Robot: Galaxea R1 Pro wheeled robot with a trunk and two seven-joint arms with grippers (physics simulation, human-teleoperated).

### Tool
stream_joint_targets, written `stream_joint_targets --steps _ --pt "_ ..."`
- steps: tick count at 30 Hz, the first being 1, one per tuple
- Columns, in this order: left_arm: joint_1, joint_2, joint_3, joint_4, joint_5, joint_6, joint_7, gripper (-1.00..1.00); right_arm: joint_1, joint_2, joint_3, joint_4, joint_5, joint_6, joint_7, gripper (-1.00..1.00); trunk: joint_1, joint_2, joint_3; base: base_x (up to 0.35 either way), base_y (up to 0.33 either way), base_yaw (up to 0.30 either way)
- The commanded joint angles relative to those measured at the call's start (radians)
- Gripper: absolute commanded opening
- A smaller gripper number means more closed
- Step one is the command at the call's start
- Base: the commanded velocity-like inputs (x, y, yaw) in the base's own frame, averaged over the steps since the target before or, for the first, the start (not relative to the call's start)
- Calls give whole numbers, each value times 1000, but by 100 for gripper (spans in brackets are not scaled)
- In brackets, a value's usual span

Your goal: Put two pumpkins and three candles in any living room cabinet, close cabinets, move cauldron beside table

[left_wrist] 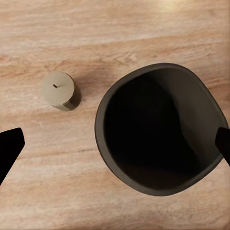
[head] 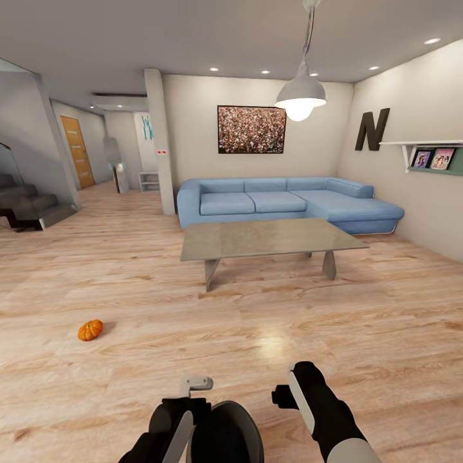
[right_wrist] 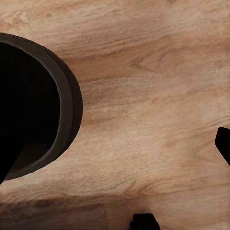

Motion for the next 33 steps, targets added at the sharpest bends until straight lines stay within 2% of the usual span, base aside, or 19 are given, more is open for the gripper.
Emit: stream_joint_targets --steps 1,3,12,15,21,33 --pt "-1 0 -2 0 10 3 9 100 0 0 1 0 -6 4 2 100 0 0 -1 6 -8 0" --pt "-1 0 -2 1 10 4 9 100 0 0 1 1 -6 4 9 100 0 0 -1 4 -6 0" --pt "-1 0 -1 2 11 -3 10 100 0 19 1 22 -6 -12 22 100 34 -63 -29 0 0 0" --pt "-1 0 -1 3 11 -8 8 100 0 20 1 28 -6 -42 23 100 46 -84 -39 0 0 0" --pt "-2 0 -2 23 11 -59 7 100 0 19 2 50 -6 -99 23 100 69 -126 -57 0 0 0" --pt "-2 0 -3 52 9 -71 8 100 0 21 6 71 -5 -109 23 100 115 -210 -95 0 0 0"
